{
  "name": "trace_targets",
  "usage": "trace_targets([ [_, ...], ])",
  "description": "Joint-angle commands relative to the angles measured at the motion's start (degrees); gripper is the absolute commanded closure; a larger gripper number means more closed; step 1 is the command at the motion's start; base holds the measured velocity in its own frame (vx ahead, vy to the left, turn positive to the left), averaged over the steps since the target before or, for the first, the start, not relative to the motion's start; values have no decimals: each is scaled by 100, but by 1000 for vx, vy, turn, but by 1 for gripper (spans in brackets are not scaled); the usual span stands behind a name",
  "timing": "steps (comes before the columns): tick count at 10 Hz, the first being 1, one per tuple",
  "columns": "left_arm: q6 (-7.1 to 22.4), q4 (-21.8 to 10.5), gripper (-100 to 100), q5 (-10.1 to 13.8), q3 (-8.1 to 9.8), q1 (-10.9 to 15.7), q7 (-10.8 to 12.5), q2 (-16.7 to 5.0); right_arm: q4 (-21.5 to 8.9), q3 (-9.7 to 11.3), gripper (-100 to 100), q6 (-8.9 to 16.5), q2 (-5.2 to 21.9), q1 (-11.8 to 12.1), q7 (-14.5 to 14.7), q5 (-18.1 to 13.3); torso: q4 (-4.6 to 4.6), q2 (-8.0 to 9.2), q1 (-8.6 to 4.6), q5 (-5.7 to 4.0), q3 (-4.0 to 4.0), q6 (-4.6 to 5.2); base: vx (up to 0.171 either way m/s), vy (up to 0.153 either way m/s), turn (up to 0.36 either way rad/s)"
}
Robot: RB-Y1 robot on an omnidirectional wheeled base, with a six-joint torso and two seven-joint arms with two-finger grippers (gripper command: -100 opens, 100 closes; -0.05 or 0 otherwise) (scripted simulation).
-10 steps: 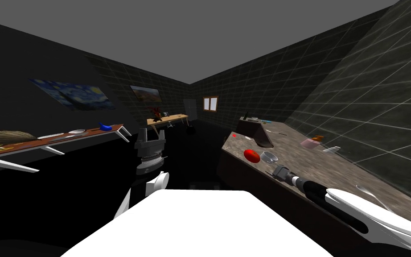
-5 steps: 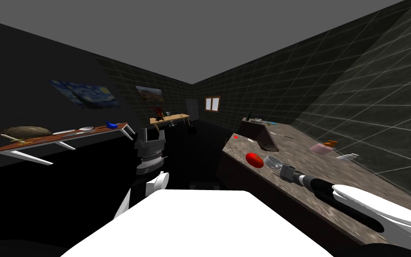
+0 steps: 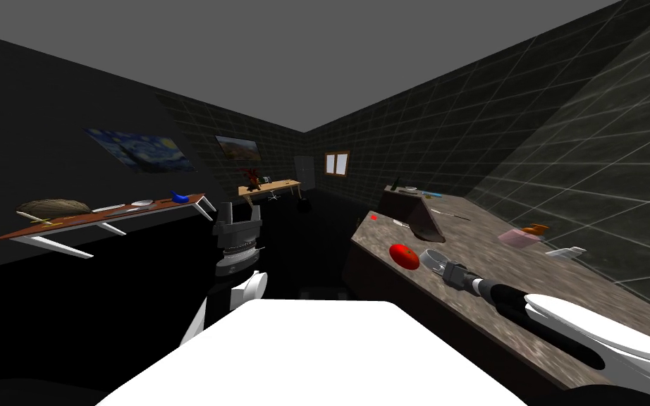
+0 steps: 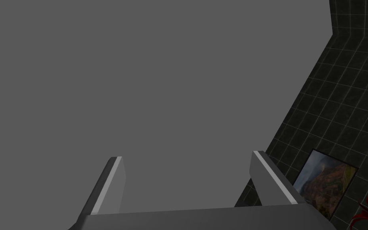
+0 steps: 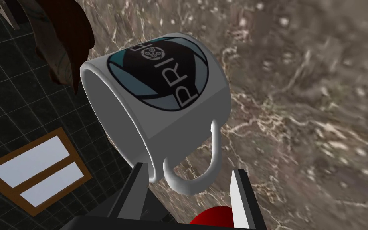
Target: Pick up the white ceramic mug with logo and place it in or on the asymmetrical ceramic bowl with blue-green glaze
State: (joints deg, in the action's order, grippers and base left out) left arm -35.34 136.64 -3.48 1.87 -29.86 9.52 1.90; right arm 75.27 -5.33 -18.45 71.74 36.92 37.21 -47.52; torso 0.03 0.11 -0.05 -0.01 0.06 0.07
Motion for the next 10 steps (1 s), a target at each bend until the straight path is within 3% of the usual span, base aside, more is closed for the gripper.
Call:
trace_targets([
  [1, 0, 0, 0, 0, 0, 0, 0, 0, 0, 0, 100, 0, 0, 0, 0, 0, 0, 0, 0, 0, 0, 0, 7, -9, -1],
  [4, 0, 0, 0, 0, 0, 0, 0, 0, -4, -19, 100, 16, 5, -10, -8, 7, -8, 2, 2, -10, -3, -2, 0, 0, 0],
  [5, 0, 0, 0, 0, 0, 0, 0, 0, -4, -19, 0, 16, 6, -10, -7, 6, -8, 2, 2, -11, -3, -1, 0, 0, 0],
  [6, 0, 0, 0, 0, 0, 0, 0, 0, -4, -19, 100, 16, 6, -11, -7, 6, -8, 2, 1, -12, -3, -1, 0, 0, 0],
  [7, 0, 0, 0, 0, 0, 0, 0, 0, -5, -21, 0, 17, 7, -12, -9, 7, -8, 3, 1, -13, -3, -1, 0, 0, 0],
  [8, 0, 0, 0, 0, 0, 0, 0, 0, -142, -197, 100, 23, 59, -126, 18, 74, -8, 3, 1, -13, -3, -1, -91, 67, 47],
  [10, 0, 0, 0, 0, -1, 2, 0, 1, -287, -295, 100, 11, 62, -194, 32, 135, 3, 45, 39, 0, 22, -2, -135, 87, 56],
])
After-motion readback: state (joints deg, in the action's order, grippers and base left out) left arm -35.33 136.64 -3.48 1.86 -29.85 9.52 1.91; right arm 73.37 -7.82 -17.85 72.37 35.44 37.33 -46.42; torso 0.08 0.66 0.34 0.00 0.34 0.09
